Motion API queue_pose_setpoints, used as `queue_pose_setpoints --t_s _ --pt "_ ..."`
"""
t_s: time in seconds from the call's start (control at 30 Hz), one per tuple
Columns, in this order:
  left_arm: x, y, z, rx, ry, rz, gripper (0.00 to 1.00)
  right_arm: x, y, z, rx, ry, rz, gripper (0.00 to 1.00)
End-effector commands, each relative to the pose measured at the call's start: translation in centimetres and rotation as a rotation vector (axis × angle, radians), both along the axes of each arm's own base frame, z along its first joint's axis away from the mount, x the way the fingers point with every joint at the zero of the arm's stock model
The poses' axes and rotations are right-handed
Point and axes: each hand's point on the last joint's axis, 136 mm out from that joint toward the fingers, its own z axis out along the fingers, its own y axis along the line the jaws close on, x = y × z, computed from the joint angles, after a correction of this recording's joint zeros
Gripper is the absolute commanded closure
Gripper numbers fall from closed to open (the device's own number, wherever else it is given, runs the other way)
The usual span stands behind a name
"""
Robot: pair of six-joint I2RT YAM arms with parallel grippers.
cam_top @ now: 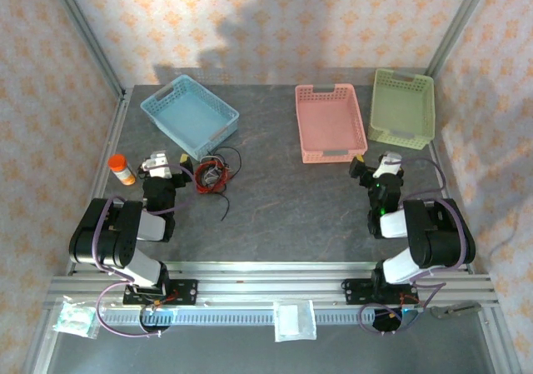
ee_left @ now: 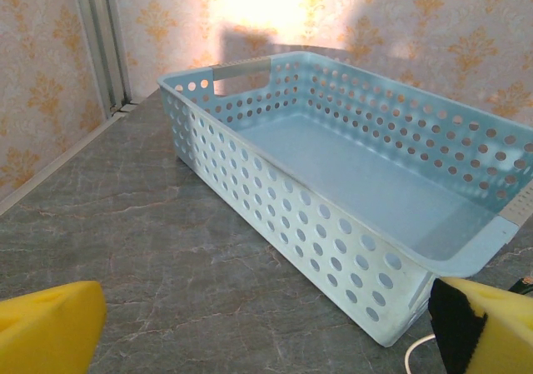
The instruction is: Untangle the cables
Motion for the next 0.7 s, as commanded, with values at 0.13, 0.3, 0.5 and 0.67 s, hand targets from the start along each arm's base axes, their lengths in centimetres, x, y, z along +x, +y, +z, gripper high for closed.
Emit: queue_pose_setpoints --t_s 0.13,0.3,0.5,0.67 --pt "0.4 0.4 1.3 -0.001 -0.052 0.017 0.0 0.6 -0.1 1.4 -0.017 -0.048 -0.013 0.0" --pt "0.1 0.2 1.4 0.007 -0.062 0.005 0.0 0.6 -0.1 1.5 -0.017 -0.053 -0.013 0.0" --pt "-1.1 -1.0 2.7 0.039 -0.116 -0.033 0.0 0.5 0.1 1.6 -0.02 -0.056 -0.001 0.0" --pt "-1.7 -0.9 3.6 0.045 -0.116 0.0 0.0 0.2 0.1 2.7 -0.017 -0.069 -0.002 0.0"
